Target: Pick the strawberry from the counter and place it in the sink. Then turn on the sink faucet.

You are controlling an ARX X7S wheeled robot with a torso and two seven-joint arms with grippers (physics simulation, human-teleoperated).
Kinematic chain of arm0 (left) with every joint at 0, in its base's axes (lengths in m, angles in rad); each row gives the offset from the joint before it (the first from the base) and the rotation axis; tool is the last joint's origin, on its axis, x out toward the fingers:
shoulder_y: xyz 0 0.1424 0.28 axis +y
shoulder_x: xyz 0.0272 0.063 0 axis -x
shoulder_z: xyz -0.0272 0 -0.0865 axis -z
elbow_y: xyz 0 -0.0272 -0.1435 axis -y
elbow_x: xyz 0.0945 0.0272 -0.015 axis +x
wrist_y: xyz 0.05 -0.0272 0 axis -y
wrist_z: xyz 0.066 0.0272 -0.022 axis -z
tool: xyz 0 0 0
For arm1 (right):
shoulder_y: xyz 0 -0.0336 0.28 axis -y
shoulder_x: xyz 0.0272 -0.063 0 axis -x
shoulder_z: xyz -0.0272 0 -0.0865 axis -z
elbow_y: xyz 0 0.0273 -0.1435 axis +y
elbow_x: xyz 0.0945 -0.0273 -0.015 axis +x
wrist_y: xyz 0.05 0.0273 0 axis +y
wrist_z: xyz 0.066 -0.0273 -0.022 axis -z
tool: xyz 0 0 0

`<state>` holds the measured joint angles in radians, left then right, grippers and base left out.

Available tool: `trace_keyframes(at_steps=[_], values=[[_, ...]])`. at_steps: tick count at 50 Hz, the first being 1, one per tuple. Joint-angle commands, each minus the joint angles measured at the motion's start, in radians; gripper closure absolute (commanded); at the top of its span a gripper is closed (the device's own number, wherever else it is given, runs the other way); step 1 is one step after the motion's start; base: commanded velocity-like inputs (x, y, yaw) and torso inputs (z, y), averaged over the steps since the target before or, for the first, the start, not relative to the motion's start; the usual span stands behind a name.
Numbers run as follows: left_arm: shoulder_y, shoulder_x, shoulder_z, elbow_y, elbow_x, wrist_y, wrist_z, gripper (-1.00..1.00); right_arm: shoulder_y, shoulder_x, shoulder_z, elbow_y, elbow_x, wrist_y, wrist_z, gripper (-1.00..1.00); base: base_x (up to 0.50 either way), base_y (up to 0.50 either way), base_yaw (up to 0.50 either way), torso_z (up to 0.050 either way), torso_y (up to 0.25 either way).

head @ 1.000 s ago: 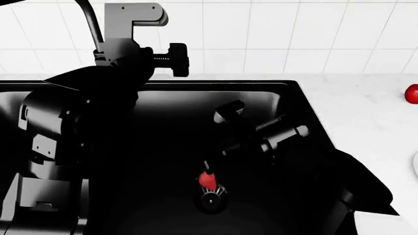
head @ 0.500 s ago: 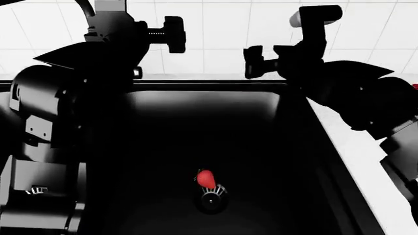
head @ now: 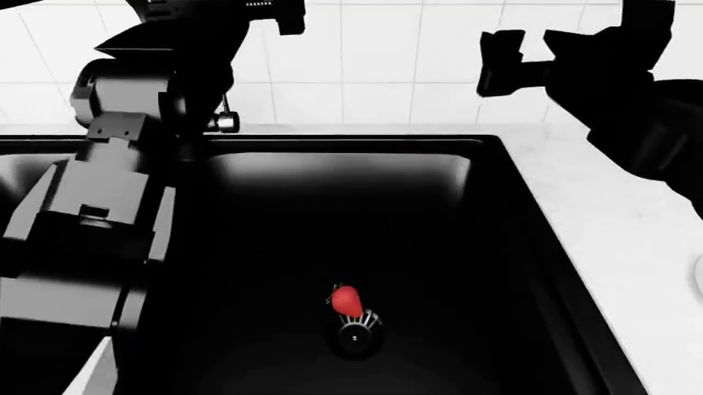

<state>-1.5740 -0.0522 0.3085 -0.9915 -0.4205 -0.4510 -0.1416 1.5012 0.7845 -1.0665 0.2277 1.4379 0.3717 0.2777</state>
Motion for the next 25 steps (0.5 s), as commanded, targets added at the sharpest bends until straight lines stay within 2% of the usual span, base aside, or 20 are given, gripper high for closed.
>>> trace_keyframes(at_steps=[1, 18, 25], values=[[-0.089, 0.037, -0.031, -0.317, 0.088, 0.22, 0.033, -1.0, 0.001, 0.105, 0.028, -0.175, 0.028, 0.011, 0.095, -1.0, 0.0, 0.0, 0.0, 0.0, 0.0], [0.018, 0.04, -0.27, -0.317, 0.311, 0.249, 0.06, -1.0, -0.015, 0.135, 0.04, -0.232, 0.037, 0.002, 0.11, -1.0, 0.0, 0.0, 0.0, 0.0, 0.0], [0.027, 0.043, -0.344, -0.317, 0.348, 0.236, 0.05, -1.0, -0.032, 0.144, 0.043, -0.238, 0.039, -0.009, 0.098, -1.0, 0.0, 0.0, 0.0, 0.0, -0.203]])
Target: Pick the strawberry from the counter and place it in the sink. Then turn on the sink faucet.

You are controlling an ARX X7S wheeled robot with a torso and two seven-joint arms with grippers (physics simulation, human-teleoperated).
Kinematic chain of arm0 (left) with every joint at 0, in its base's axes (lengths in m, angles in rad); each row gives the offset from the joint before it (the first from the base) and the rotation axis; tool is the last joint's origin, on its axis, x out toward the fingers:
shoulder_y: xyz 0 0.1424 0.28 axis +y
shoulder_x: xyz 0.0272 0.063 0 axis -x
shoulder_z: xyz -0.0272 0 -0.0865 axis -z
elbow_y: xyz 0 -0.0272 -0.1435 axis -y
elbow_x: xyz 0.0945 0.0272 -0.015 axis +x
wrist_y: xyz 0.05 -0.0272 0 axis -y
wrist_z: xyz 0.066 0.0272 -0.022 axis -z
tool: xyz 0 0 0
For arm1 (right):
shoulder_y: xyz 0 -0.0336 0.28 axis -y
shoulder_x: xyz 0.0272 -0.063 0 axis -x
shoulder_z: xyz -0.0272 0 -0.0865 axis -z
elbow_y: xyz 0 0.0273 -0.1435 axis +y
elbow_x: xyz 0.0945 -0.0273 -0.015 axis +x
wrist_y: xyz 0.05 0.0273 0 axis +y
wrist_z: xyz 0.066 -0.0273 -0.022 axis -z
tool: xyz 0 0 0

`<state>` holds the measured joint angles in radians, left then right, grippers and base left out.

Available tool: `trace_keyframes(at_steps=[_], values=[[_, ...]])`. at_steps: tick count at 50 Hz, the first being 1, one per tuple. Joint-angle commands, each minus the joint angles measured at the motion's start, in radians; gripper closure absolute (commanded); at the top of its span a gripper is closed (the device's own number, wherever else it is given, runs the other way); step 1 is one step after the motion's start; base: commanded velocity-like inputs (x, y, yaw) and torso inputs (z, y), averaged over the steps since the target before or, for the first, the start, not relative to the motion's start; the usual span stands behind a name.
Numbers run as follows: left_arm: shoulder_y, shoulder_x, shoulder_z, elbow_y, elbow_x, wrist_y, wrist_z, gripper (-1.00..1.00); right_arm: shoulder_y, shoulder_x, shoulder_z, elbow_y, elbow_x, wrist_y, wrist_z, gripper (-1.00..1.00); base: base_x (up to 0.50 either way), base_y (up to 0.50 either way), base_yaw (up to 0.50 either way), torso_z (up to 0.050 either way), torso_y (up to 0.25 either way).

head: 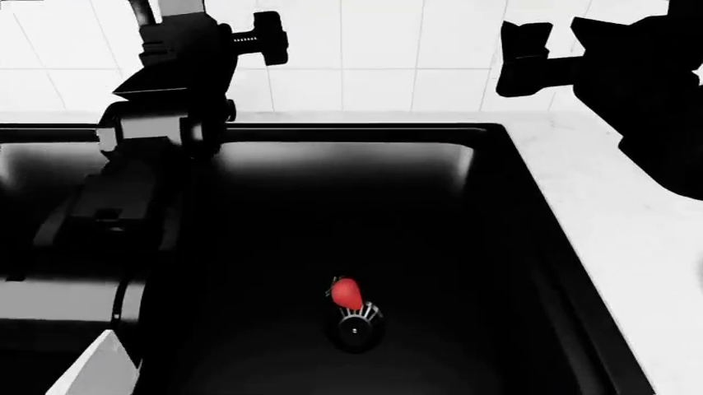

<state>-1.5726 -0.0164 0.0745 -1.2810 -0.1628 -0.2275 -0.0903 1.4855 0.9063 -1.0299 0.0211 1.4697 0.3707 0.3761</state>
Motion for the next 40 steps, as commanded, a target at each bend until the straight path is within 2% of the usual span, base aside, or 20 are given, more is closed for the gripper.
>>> trace_keyframes(at_steps=[1, 8, 19, 34, 40], values=[[0.025, 0.008, -0.114, -0.028, 0.095, 0.011, -0.001, -1.0, -0.016, 0.024, 0.007, -0.031, 0.009, -0.008, -0.002, -1.0, 0.0, 0.0, 0.0, 0.0, -0.25], [0.021, 0.012, -0.118, -0.028, 0.114, 0.013, 0.002, -1.0, -0.027, 0.025, 0.009, -0.032, 0.011, -0.015, -0.007, -1.0, 0.0, 0.0, 0.0, 0.0, -0.25], [0.004, 0.006, -0.127, -0.028, 0.136, 0.093, -0.023, -1.0, -0.032, 0.01, 0.003, -0.018, 0.002, -0.014, -0.019, -1.0, 0.0, 0.0, 0.0, 0.0, 0.0], [0.041, 0.003, -0.092, -0.028, 0.164, 0.083, -0.065, -1.0, -0.044, 0.014, 0.009, -0.018, 0.008, -0.02, -0.031, -1.0, 0.0, 0.0, 0.0, 0.0, 0.0], [0.045, 0.006, -0.087, -0.028, 0.152, 0.083, -0.052, -1.0, -0.054, 0.02, 0.01, -0.02, 0.01, -0.026, -0.034, -1.0, 0.0, 0.0, 0.0, 0.0, -0.25]])
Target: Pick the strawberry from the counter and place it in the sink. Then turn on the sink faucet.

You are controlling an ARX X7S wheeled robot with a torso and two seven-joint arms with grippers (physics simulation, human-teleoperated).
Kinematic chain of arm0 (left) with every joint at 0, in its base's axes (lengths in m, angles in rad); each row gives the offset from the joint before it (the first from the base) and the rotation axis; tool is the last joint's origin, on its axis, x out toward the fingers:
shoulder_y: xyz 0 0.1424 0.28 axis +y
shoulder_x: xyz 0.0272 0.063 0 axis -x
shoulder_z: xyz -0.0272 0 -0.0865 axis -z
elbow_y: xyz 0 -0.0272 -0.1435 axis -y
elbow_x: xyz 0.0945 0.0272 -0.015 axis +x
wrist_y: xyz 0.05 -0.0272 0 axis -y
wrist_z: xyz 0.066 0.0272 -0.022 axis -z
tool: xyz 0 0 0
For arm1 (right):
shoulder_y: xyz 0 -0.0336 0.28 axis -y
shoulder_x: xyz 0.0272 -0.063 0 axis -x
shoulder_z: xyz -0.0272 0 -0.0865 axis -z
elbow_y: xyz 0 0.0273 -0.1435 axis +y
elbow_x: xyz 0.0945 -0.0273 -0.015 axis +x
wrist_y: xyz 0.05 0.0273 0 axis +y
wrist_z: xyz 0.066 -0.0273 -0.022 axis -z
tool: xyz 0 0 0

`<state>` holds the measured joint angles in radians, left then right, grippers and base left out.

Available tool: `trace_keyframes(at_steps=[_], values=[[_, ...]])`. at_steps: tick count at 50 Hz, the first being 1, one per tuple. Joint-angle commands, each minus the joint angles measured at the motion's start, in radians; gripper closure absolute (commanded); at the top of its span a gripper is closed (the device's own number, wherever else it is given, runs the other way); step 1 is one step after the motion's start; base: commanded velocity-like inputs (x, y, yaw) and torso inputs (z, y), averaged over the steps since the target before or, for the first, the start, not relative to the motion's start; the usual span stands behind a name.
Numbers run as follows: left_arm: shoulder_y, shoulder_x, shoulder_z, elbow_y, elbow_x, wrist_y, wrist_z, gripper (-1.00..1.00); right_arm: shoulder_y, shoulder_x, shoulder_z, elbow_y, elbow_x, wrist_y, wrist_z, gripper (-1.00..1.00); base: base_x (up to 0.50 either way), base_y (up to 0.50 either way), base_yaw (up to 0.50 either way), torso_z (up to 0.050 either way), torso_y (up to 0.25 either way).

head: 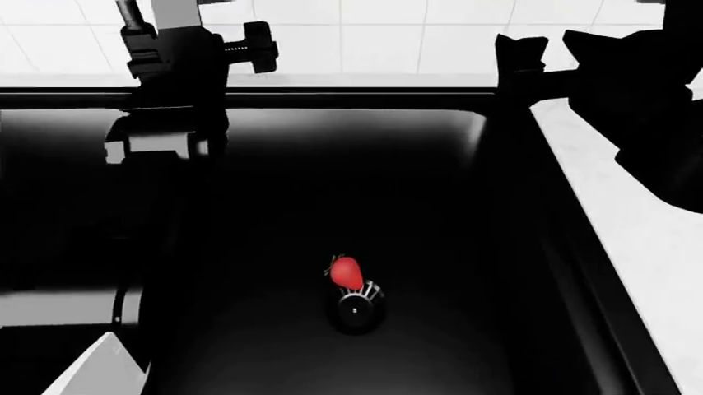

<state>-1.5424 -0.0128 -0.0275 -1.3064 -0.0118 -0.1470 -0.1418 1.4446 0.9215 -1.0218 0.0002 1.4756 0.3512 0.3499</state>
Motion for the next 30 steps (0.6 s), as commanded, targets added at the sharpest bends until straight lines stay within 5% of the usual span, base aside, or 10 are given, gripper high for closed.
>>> trace_keyframes(at_steps=[1, 23, 30], values=[[0.012, 0.002, 0.001, -0.002, -0.013, -0.003, 0.009, -1.0, -0.013, 0.006, 0.003, -0.003, 0.005, -0.006, -0.006, -1.0, 0.0, 0.0, 0.0, 0.0, 0.0], [0.029, 0.004, 0.012, -0.002, -0.008, 0.016, 0.01, -1.0, -0.025, 0.007, 0.005, -0.007, 0.0, -0.011, -0.011, -1.0, 0.0, 0.0, 0.0, 0.0, -0.051], [0.024, -0.007, -0.004, -0.002, 0.001, 0.052, -0.087, -1.0, -0.033, 0.01, 0.008, -0.006, 0.0, -0.017, -0.014, -1.0, 0.0, 0.0, 0.0, 0.0, 0.0]])
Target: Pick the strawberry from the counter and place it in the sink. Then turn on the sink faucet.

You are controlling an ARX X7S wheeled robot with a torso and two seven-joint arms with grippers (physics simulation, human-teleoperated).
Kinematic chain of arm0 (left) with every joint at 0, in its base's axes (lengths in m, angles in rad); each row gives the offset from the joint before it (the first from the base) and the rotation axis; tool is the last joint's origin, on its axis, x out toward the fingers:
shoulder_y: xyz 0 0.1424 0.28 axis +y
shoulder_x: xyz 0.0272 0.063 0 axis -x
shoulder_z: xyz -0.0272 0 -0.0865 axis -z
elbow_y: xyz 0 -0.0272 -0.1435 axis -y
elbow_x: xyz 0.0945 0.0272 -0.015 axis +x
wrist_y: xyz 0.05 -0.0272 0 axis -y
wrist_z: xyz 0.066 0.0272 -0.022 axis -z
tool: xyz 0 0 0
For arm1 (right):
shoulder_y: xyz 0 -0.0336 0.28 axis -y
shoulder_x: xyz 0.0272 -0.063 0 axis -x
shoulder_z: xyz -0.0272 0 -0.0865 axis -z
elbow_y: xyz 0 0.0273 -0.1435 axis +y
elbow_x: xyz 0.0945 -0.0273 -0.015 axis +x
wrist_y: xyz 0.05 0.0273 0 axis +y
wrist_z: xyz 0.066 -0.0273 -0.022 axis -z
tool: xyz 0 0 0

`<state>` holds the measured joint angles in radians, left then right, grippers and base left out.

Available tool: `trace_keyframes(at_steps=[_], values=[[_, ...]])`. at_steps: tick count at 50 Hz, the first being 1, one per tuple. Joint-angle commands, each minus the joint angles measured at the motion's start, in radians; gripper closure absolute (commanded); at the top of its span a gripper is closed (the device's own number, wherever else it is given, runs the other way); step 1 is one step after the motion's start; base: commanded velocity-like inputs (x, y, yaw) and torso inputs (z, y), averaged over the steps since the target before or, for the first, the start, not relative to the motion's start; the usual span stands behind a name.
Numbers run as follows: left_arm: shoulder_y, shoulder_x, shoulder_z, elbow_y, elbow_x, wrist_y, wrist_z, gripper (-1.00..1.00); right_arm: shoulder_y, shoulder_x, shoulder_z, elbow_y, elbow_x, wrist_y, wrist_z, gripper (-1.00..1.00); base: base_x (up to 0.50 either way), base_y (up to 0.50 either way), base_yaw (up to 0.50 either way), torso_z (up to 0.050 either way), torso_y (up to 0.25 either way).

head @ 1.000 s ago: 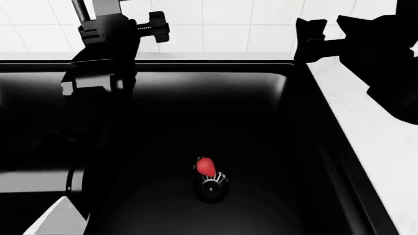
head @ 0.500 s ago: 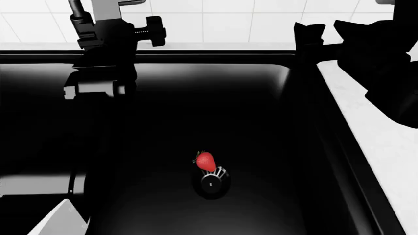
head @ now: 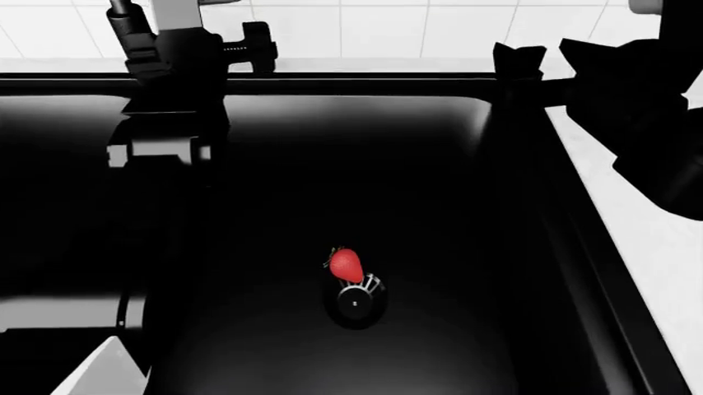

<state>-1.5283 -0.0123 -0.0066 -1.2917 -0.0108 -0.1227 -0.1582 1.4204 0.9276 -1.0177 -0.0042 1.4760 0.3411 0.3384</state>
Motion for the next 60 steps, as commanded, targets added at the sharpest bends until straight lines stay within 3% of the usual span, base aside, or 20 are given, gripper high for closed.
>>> trace_keyframes(at_steps=[1, 32, 44, 50, 60], values=[[0.01, -0.008, -0.026, -0.017, 0.0, 0.024, -0.068, -1.0, -0.01, 0.002, 0.003, -0.001, -0.001, -0.007, -0.002, -1.0, 0.0, 0.0, 0.0, 0.0, 0.0], [0.078, 0.011, 0.069, -0.017, -0.039, -0.032, 0.034, -1.0, -0.024, 0.011, 0.014, -0.008, 0.006, -0.012, 0.0, -1.0, 0.0, 0.0, 0.0, 0.0, -0.001], [0.075, 0.012, 0.33, -0.017, -0.353, -0.002, 0.045, -1.0, -0.03, 0.014, 0.013, -0.006, 0.002, -0.011, -0.003, -1.0, 0.0, 0.0, 0.0, 0.0, -0.003], [0.069, 0.012, 0.538, -0.017, -0.579, 0.014, 0.029, -1.0, -0.024, 0.015, 0.015, -0.01, 0.005, -0.003, 0.0, -1.0, 0.0, 0.0, 0.0, -0.003, -0.004], [0.074, 0.012, 0.688, -0.017, -0.752, 0.028, 0.019, -1.0, -0.02, 0.013, 0.014, -0.011, 0.003, 0.005, 0.003, -1.0, 0.0, 0.0, 0.0, 0.0, -0.003]])
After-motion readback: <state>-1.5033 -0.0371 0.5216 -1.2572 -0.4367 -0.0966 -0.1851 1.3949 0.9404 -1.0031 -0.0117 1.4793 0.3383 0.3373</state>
